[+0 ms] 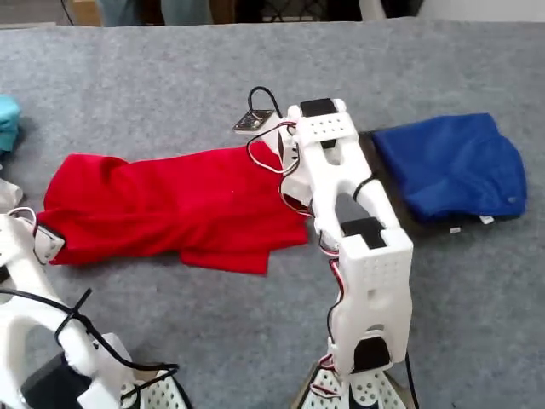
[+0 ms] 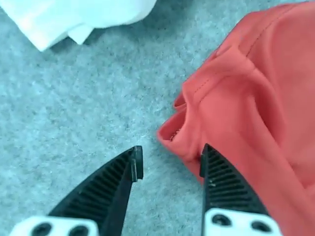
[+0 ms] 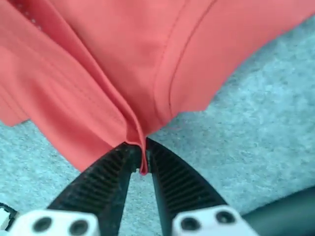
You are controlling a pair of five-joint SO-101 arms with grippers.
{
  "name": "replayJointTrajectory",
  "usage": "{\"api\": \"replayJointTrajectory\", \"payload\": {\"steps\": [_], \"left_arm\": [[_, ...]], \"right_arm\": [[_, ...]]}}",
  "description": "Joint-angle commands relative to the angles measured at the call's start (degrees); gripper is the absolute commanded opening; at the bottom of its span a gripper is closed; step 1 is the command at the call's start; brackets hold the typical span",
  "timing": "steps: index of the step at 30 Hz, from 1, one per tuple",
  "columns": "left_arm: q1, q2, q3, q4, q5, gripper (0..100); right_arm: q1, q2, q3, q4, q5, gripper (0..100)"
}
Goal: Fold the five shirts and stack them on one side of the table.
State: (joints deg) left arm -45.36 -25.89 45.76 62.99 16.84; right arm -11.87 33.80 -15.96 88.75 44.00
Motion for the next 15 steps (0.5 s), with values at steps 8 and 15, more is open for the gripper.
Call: {"api": "replayJointTrajectory", "payload": {"steps": [8, 15], "left_arm": [[3.5, -1.6, 8.4, -11.2, 0.6, 21], [3.7, -1.7, 9.8, -13.6, 0.9, 21]], "right_arm": [[0.4, -0.1, -0.7, 0.4, 0.5, 1.5], [0.4, -0.1, -0.7, 0.4, 0.5, 1.5]]}}
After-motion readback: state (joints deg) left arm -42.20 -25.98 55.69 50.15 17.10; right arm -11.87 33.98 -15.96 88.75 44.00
